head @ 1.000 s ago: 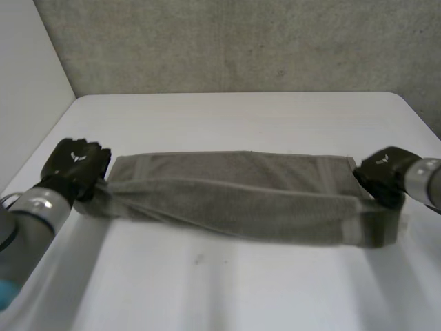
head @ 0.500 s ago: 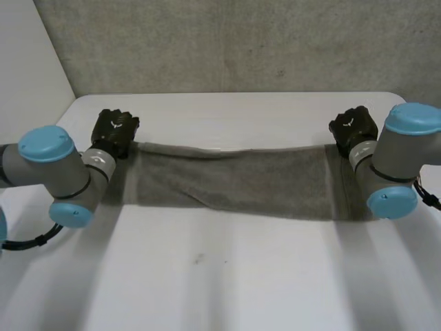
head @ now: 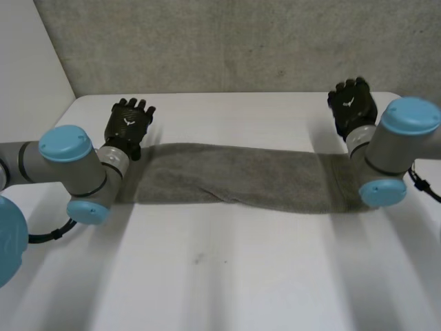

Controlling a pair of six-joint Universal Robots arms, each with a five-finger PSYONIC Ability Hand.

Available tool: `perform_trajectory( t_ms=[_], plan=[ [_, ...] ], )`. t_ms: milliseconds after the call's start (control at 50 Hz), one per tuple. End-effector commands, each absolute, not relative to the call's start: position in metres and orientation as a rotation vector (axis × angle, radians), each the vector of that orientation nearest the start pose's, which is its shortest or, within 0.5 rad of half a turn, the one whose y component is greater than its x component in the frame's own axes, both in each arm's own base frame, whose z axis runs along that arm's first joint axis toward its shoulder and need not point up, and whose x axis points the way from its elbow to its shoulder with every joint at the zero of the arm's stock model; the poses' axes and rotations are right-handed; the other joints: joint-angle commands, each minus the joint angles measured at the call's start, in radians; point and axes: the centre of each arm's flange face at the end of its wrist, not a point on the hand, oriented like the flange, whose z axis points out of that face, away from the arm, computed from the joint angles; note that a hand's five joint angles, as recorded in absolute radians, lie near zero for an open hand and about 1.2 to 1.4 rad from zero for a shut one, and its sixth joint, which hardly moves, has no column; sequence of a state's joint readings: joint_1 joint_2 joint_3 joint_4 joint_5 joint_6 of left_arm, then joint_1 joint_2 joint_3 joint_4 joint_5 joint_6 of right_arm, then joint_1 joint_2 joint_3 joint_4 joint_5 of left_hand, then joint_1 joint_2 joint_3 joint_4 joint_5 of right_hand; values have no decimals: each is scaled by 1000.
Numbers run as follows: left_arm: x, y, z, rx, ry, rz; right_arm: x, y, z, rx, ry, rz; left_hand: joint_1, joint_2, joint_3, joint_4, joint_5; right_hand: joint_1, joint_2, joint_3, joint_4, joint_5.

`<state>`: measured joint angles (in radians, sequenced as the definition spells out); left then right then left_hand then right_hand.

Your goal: Fold the laundry

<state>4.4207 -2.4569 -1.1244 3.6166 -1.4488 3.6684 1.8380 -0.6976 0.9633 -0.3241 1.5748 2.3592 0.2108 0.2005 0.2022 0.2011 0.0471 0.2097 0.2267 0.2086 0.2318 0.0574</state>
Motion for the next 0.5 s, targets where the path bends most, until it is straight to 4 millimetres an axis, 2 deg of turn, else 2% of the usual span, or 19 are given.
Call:
perform_trajectory(
  t_ms=[20, 60, 80, 100, 120, 140, 160, 180, 220, 240, 280, 360, 380, 400, 440, 500],
  plan=[
    [-269, -397, 165, 975, 1836, -2210, 245, -411, 237, -978, 2039, -2552, -36, -26, -28, -27, -47, -35, -52, -34, -57, -57],
    [-263, -387, 179, 955, 1836, -2214, 242, -392, 245, -977, 2083, -2450, -36, -26, -28, -27, -47, -35, -52, -34, -57, -57],
    [-263, -387, 179, 955, 1836, -2214, 242, -392, 245, -977, 2084, -2449, -36, -26, -28, -27, -47, -35, -52, -34, -57, -57],
    [-258, -380, 185, 950, 1841, -2209, 238, -383, 243, -992, 2138, -2364, -36, -26, -28, -27, -47, -35, -52, -34, -57, -57],
    [-253, -373, 189, 945, 1850, -2201, 231, -375, 236, -1007, 2219, -2256, -36, -26, -28, -27, -47, -35, -52, -34, -57, -57],
    [-253, -373, 189, 945, 1850, -2201, 231, -375, 236, -1007, 2219, -2255, -36, -26, -28, -27, -47, -35, -52, -34, -57, -57],
    [-247, -365, 193, 942, 1862, -2191, 222, -370, 228, -1002, 2312, -2142, -36, -26, -28, -27, -47, -35, -52, -34, -57, -57],
    [-247, -365, 193, 942, 1863, -2191, 222, -369, 228, -1002, 2313, -2141, -36, -26, -28, -27, -47, -35, -52, -34, -57, -57],
    [-241, -347, 201, 921, 1891, -2200, 207, -356, 212, -950, 2476, -1903, -36, -26, -28, -27, -47, -35, -52, -34, -57, -57],
    [-241, -347, 201, 921, 1891, -2200, 207, -356, 212, -950, 2476, -1902, -36, -26, -28, -27, -47, -35, -52, -34, -57, -57],
    [-236, -331, 205, 875, 1962, -2224, 198, -344, 196, -913, 2571, -1724, -36, -26, -28, -27, -47, -2, -19, -1, -24, -24],
    [-233, -316, 208, 803, 2056, -2268, 190, -338, 180, -906, 2598, -1634, -36, -26, -28, -27, -47, 98, 81, 99, 76, 76],
    [-232, -309, 210, 759, 2103, -2292, 186, -337, 173, -898, 2593, -1613, -36, -26, -28, -27, -47, 218, 201, 219, 195, 195],
    [-232, -309, 210, 758, 2103, -2292, 183, -338, 165, -893, 2580, -1607, -36, -26, -28, -27, -47, 303, 286, 304, 281, 281],
    [-229, -299, 211, 680, 2189, -2329, 181, -338, 157, -892, 2569, -1605, -36, -26, -28, -27, -47, 333, 316, 334, 311, 311],
    [-228, -289, 211, 645, 2225, -2355, 179, -340, 145, -889, 2544, -1640, -36, -26, -28, -27, -47, 418, 401, 419, 396, 396]
  ],
)
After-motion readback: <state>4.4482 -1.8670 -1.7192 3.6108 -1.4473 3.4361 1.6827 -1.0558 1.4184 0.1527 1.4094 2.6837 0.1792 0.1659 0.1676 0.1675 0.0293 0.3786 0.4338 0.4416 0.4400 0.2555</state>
